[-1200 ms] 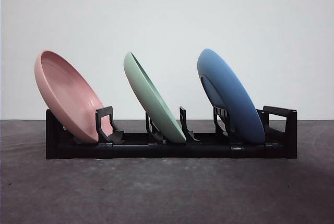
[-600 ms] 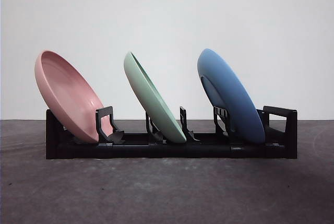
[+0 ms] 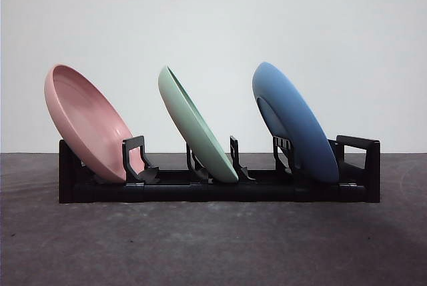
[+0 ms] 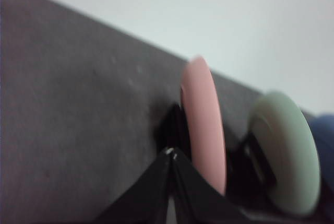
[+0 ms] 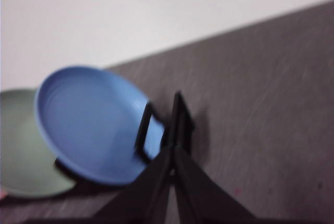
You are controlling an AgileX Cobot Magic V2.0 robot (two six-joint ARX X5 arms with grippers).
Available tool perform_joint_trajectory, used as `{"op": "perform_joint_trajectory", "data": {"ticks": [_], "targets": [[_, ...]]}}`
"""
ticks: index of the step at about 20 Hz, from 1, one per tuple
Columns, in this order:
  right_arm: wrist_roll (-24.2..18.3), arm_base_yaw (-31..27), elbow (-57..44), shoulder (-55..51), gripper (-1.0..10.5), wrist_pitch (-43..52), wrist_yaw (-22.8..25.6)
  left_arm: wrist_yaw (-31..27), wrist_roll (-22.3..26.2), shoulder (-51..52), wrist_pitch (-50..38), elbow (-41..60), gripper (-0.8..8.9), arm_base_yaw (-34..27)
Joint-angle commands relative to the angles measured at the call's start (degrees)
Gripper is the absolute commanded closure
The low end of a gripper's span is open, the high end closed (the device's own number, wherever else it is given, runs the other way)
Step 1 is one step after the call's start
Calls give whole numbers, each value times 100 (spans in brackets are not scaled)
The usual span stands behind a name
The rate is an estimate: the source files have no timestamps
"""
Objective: Place the plate
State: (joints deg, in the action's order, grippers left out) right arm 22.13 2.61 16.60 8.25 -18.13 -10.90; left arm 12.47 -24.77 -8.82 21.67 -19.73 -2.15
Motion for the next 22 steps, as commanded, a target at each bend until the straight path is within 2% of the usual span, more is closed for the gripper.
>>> {"op": "perform_joint_trajectory", "data": {"ticks": [1,11,15,16,18,19,22], "targets": [[-92,7,466,391,932,-496,-162,120,365,-448,758,-540,802,2],[-990,68,1971,2170,932,-2052,-719,136,896,-2208,2430,-2033,802,4],[-1486,221,2664,3176,927,-2787,-776,297,1620,-3110,3187,-2662,799,74],[-1585,260,2771,3353,897,-2872,-776,417,1683,-3230,3198,-2728,754,96],[-1703,332,2931,3628,687,-2909,-776,437,1692,-3370,3152,-2800,576,142],[-1698,367,3014,3738,643,-2938,-780,437,1705,-3388,3108,-2806,537,162],[-1622,507,3342,4050,646,-3084,-944,435,1705,-3386,3077,-2833,532,186]]}}
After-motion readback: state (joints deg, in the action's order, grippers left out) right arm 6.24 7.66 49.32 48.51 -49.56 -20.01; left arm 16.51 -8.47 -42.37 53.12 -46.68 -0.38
